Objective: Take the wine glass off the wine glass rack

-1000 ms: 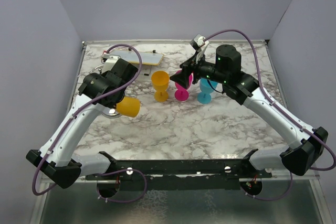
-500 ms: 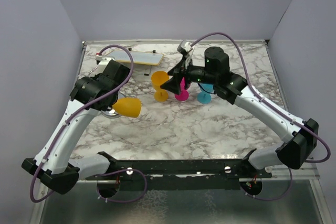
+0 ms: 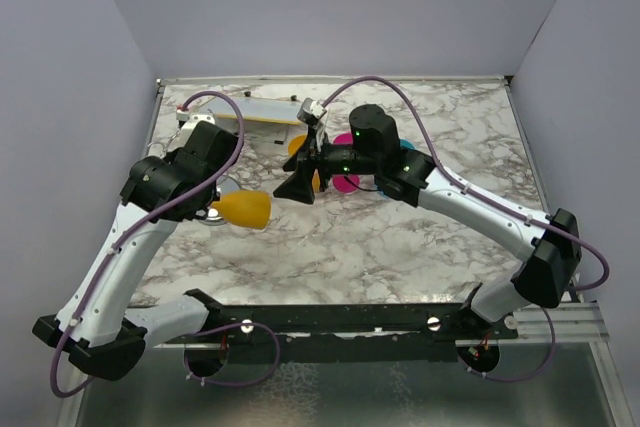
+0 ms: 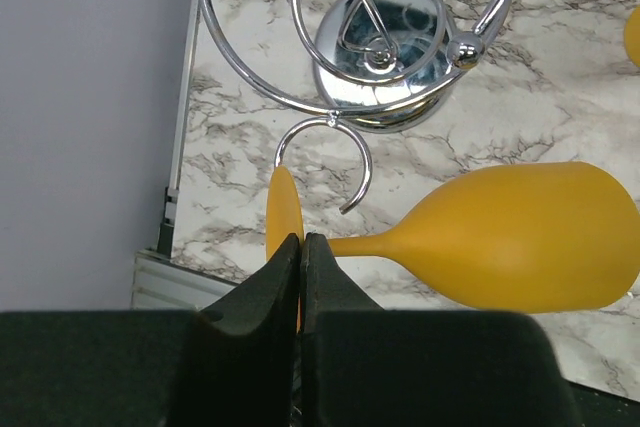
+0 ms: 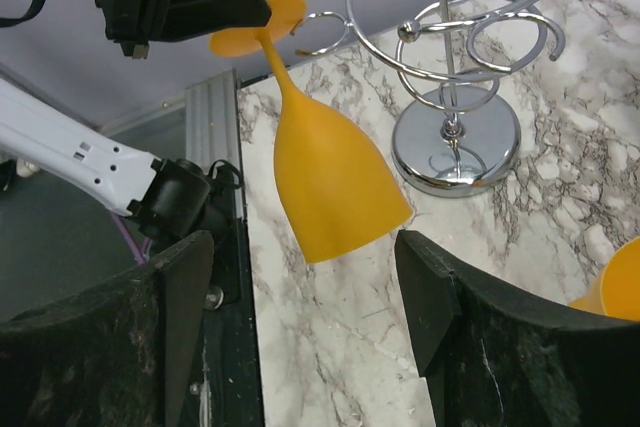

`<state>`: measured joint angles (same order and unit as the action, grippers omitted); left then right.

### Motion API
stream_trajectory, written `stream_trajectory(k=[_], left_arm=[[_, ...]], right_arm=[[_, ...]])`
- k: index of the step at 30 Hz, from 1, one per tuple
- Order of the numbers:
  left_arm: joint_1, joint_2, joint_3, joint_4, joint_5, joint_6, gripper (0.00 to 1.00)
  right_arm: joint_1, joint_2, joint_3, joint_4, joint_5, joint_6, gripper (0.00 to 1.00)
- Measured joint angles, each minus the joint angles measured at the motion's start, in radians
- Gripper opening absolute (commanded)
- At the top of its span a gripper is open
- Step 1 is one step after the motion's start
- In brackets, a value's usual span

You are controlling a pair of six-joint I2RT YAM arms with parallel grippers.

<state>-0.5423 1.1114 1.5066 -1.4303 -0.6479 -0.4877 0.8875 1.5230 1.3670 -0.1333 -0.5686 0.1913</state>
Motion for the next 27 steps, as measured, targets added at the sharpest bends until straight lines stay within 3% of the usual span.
stream_trajectory(k=[7, 19, 27], left_arm=[[0.0, -0.047, 0.0, 0.0, 0.055, -0.001, 0.0], [0.0, -0.132, 0.0, 0.042, 0.169, -0.055, 0.0], [0.0, -0.183, -0.012, 0.107, 0.222, -0.094, 0.0]], right_arm=[[-0.001, -0.004, -0.018, 0.075, -0.005, 0.128, 0.74], [-0.001, -0.066, -0.304, 0.239, -0.007, 0.639, 0.68], [0.002, -0.185, -0.374, 0.339, -0.01, 0.748, 0.66]])
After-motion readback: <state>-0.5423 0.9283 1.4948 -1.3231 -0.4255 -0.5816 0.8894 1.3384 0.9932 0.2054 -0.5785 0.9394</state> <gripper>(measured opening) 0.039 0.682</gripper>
